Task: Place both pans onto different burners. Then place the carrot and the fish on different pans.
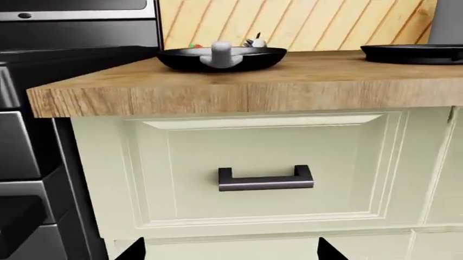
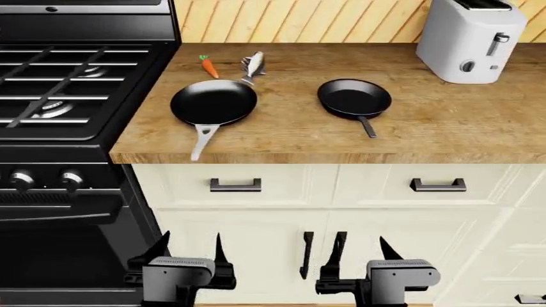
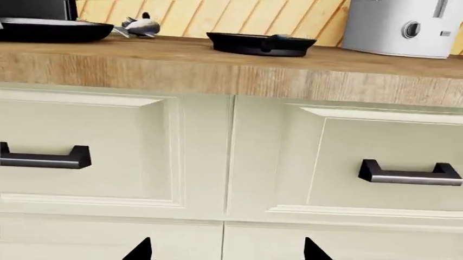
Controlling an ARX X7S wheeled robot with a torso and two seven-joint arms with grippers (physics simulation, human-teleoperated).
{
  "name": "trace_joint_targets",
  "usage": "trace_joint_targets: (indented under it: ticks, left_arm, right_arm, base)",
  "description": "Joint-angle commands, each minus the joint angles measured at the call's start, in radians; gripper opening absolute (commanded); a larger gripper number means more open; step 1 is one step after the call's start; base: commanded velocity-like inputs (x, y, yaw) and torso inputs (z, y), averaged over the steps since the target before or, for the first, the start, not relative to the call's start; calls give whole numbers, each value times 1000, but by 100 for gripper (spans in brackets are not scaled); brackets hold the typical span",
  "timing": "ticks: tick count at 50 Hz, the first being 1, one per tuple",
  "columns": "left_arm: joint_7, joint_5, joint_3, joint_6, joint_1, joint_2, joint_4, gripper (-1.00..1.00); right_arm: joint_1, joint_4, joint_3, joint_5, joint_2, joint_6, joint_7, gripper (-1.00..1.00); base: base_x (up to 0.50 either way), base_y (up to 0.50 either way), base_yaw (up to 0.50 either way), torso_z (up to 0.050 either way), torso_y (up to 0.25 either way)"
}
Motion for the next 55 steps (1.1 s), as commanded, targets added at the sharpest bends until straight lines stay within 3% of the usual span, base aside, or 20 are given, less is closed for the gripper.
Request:
trace_joint_targets:
  ticks: [1,8,17,22,27,34,39,55]
  left_arm:
    - [-16,-6,-4,-13,-6,-13,15,100]
    - [-24,-98,-44,-208,-1,-66,215,100]
    - [-91,-251,-89,-697,-54,-233,711,100]
    - [-142,-487,-225,-1007,-196,-261,915,100]
    - [-207,-674,-358,-1186,-327,-282,1014,100]
    - [-295,-849,-457,-1327,-479,-299,1057,100]
    - [-340,-928,-483,-1377,-544,-312,1068,100]
    - [-437,-1081,-516,-1420,-623,-337,1073,100]
  right_arm:
    - [1,-23,-5,9,5,19,11,100]
    - [7,-200,8,29,43,255,35,100]
    - [37,-680,11,34,161,775,64,100]
    - [216,-1018,144,172,185,1244,36,100]
    - [427,-1150,251,297,202,1550,36,100]
    - [595,-1114,434,926,326,1637,439,100]
    - [669,-1066,465,1205,387,1629,644,100]
    - [725,-1045,437,1403,442,1557,779,100]
  base:
    - [0,0,0,0,0]
    - [0,0,0,0,0]
    - [0,0,0,0,0]
    - [0,0,0,0,0]
    - [0,0,0,0,0]
    - [0,0,0,0,0]
    - [31,0,0,0,0]
    - [447,0,0,0,0]
